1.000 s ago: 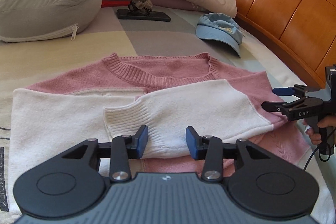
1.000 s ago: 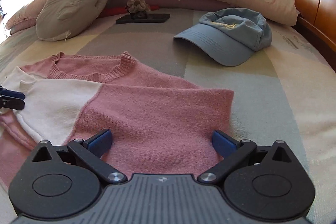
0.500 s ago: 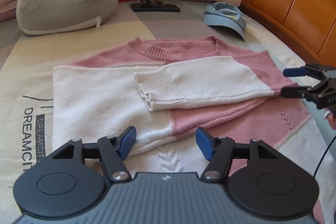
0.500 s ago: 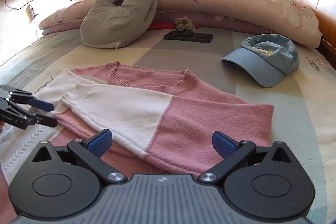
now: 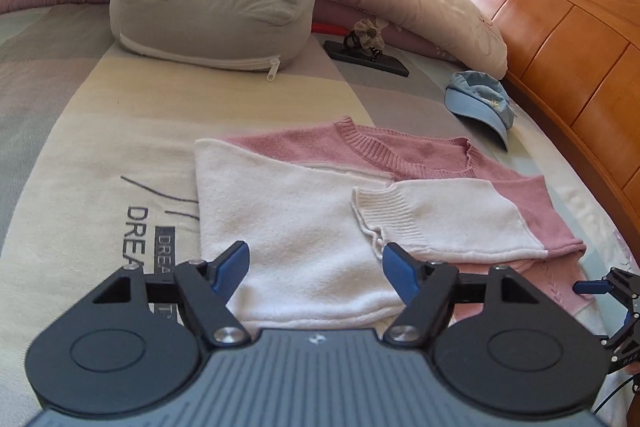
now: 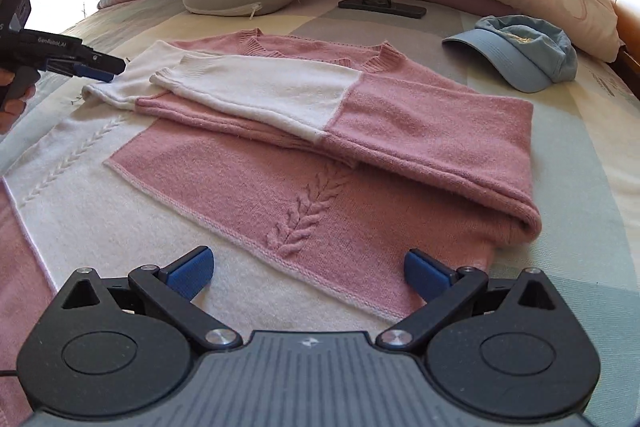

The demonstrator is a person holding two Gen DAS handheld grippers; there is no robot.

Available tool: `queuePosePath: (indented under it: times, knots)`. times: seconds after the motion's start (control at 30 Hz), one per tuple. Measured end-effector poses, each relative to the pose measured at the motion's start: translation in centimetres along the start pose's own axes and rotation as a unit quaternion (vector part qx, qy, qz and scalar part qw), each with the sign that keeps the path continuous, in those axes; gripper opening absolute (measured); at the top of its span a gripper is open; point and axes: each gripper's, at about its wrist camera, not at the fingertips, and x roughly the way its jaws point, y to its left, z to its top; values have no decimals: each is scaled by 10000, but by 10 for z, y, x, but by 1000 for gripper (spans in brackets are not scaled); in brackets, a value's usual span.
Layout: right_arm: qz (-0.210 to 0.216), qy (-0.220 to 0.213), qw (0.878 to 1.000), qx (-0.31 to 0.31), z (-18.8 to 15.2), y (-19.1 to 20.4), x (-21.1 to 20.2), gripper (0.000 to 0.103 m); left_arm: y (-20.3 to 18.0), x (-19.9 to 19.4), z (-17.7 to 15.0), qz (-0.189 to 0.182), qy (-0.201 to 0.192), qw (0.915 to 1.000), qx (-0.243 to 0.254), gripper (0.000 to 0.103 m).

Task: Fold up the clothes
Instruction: 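Move both open tools to the pink ribbed hem of the sweater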

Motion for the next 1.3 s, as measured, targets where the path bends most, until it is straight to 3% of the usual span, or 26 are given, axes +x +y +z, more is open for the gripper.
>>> queuePosePath:
  times: [0.17,0.3,0.33,0.53,0.8,0.93,1.07,1.2,1.3]
  knots:
    - [-176,-557,9983,-22,33,-13,-13,103,-15,31,26,390,42,9976,569,74]
    - [-384,-592,9972,261,58,-35,3,103,-13,66,21,809,457,9927,764,74]
    - [-384,-570,9972,289,58,-36,2,103,-14,66,16,811,371,9918,915,75]
    - [-382,-432,9973,459,59,-38,-2,103,-25,55,15,1001,460,9866,1205,74]
    - [-362,-311,9970,603,59,-31,-18,103,-60,-15,16,835,252,9861,1417,74]
    - [-290,-345,9979,462,53,-2,-48,103,-90,-52,-8,677,220,9808,1814,76]
    - [-168,-105,9991,370,20,28,-53,103,-116,-71,-54,589,263,9742,2161,76]
    - [-15,198,9988,452,-20,52,-42,103,-129,-72,-100,513,379,9733,2204,76]
    - [-225,169,9991,317,-45,66,-31,103,-128,-66,-127,509,444,9757,2085,77]
